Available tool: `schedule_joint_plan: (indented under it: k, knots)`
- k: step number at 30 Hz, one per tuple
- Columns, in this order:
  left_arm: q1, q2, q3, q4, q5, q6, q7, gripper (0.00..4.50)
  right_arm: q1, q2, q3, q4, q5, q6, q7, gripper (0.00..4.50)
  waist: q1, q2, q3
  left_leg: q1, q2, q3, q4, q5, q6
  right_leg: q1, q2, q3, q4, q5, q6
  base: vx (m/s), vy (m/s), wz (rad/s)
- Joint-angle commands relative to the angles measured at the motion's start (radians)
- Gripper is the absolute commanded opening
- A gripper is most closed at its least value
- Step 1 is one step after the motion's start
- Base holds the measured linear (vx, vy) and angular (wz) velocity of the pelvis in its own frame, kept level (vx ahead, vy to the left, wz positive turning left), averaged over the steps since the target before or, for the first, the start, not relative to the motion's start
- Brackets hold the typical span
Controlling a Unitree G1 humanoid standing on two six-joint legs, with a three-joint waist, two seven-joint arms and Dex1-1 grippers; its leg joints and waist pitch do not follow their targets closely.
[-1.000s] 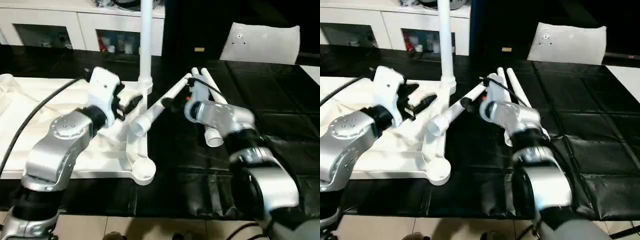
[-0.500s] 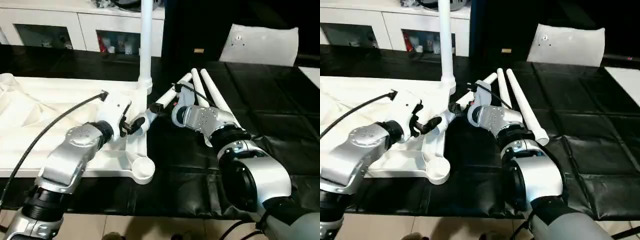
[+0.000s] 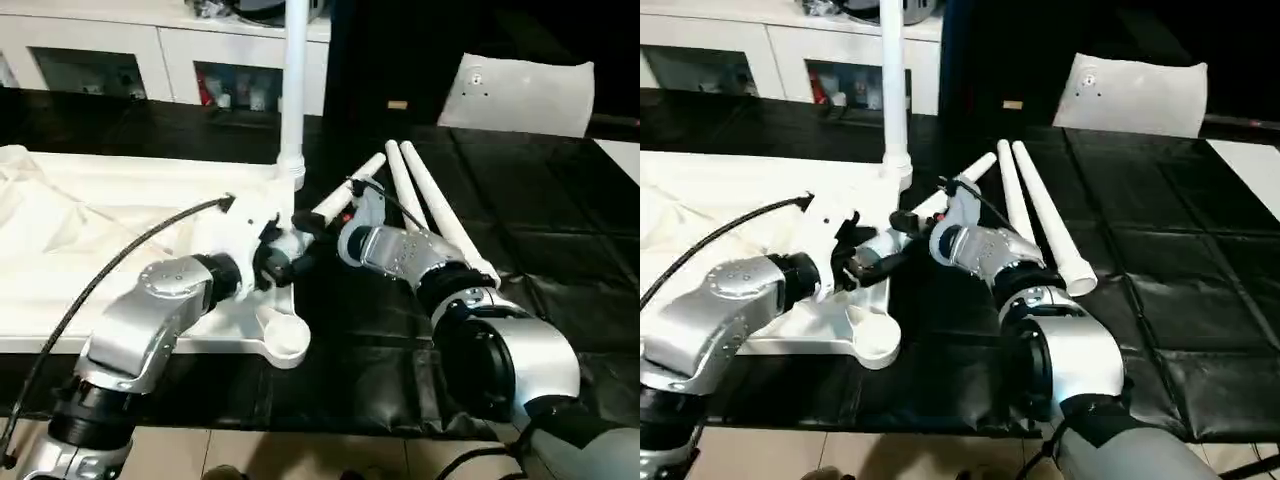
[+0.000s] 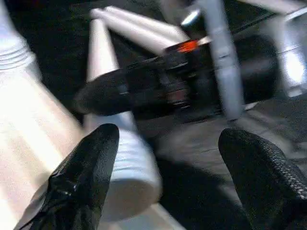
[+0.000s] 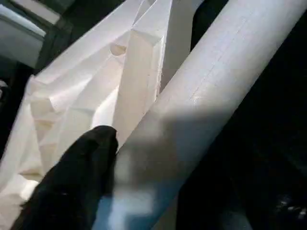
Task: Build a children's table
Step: Pick table leg
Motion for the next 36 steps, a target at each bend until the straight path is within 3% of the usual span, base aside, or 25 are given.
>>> schedule_joint_plan:
  k: [1, 12, 17, 19, 22, 23, 27, 31, 32, 34, 35, 36]
  knots:
    - [0.006, -0.004, 0.004, -0.023, -0.022, 0.020, -0.014, 3.75, 0.018, -0.011, -0.005, 0.017, 0.003, 0.000, 0.004, 3.40, 0.001, 0.018, -0.068, 0.004, 0.011, 0.013, -0.077, -0.192, -0.038, 0.055, -0.065, 0.042, -0.066, -0.235, -0.179, 0.000, 0.000, 0.00]
    - [0.017, 0.013, -0.008, -0.047, -0.036, 0.056, -0.038, 3.75, 0.051, -0.004, -0.039, 0.027, 0.015, 0.029, -0.015, 2.55, -0.001, 0.020, -0.065, 0.007, 0.012, 0.010, -0.080, -0.231, -0.043, 0.051, -0.064, 0.041, -0.073, -0.296, -0.163, 0.000, 0.000, 0.00]
    - [-0.001, 0.001, 0.046, -0.052, -0.058, 0.055, -0.026, 3.75, 0.065, -0.009, -0.053, 0.023, 0.021, 0.033, -0.014, 2.46, -0.001, 0.017, -0.064, 0.006, 0.011, 0.009, -0.081, -0.244, -0.045, 0.051, -0.064, 0.040, -0.075, -0.316, -0.157, 0.000, 0.000, 0.00]
    - [-0.003, 0.002, 0.061, -0.058, -0.063, 0.059, -0.023, 3.75, 0.067, -0.011, -0.058, 0.021, 0.021, 0.034, -0.012, 2.22, -0.001, 0.018, -0.063, 0.008, 0.011, 0.009, -0.082, -0.255, -0.045, 0.049, -0.063, 0.040, -0.078, -0.336, -0.150, 0.000, 0.000, 0.00]
    - [-0.008, -0.009, 0.105, -0.081, -0.098, 0.073, -0.014, 3.75, 0.072, -0.015, -0.073, 0.016, 0.035, 0.034, -0.011, 2.07, -0.001, 0.020, -0.063, 0.009, 0.011, 0.009, -0.081, -0.264, -0.048, 0.049, -0.064, 0.041, -0.079, -0.343, -0.149, 0.000, 0.000, 0.00]
    - [-0.008, -0.009, 0.106, -0.082, -0.098, 0.074, -0.014, 3.75, 0.072, -0.015, -0.073, 0.016, 0.035, 0.034, -0.011, 2.07, 0.000, 0.026, -0.062, 0.010, 0.011, 0.008, -0.082, -0.268, -0.049, 0.047, -0.064, 0.040, -0.078, -0.344, -0.150, 0.000, 0.000, 0.00]
    - [-0.026, -0.014, 0.171, -0.094, -0.137, 0.084, -0.004, 3.75, 0.077, -0.029, -0.066, 0.007, 0.033, 0.048, 0.000, 1.70, -0.002, 0.021, -0.062, 0.011, 0.010, 0.008, -0.081, -0.281, -0.046, 0.046, -0.061, 0.039, -0.081, -0.351, -0.150, 0.000, 0.000, 0.00]
    - [-0.035, -0.003, 0.188, -0.048, -0.084, 0.053, 0.037, 3.75, 0.083, -0.061, -0.027, -0.020, -0.002, 0.072, 0.047, 1.40, -0.003, 0.018, -0.064, 0.003, 0.009, 0.008, -0.081, -0.247, -0.043, 0.052, -0.061, 0.039, -0.080, -0.337, -0.138, 0.000, 0.000, 0.00]
    - [-0.033, 0.000, 0.180, -0.020, -0.043, 0.034, 0.069, 3.75, 0.089, -0.080, 0.012, -0.043, -0.034, 0.084, 0.083, 1.28, -0.004, 0.016, -0.067, 0.001, 0.009, 0.010, -0.079, -0.216, -0.040, 0.055, -0.061, 0.041, -0.078, -0.303, -0.142, 0.000, 0.000, 0.00]
    - [-0.032, 0.003, 0.174, -0.010, -0.025, 0.025, 0.083, 3.75, 0.091, -0.087, 0.023, -0.052, -0.040, 0.091, 0.096, 1.00, -0.003, 0.018, -0.070, -0.001, 0.010, 0.010, -0.078, -0.189, -0.032, 0.058, -0.061, 0.041, -0.074, -0.268, -0.149, 0.000, 0.000, 0.00]
    - [-0.035, -0.001, 0.162, 0.020, 0.002, 0.021, 0.115, 3.75, 0.094, -0.105, 0.050, -0.076, -0.058, 0.103, 0.115, 1.00, -0.003, 0.023, -0.070, -0.002, 0.010, 0.009, -0.078, -0.173, -0.029, 0.059, -0.060, 0.040, -0.071, -0.243, -0.159, 0.000, 0.000, 0.00]
    - [-0.037, 0.006, 0.141, 0.038, 0.030, 0.000, 0.125, 3.75, 0.096, -0.114, 0.065, -0.088, -0.069, 0.108, 0.121, 1.00, -0.001, 0.021, -0.070, 0.000, 0.012, 0.009, -0.078, -0.170, -0.026, 0.058, -0.060, 0.040, -0.072, -0.234, -0.161, 0.000, 0.000, 0.00]
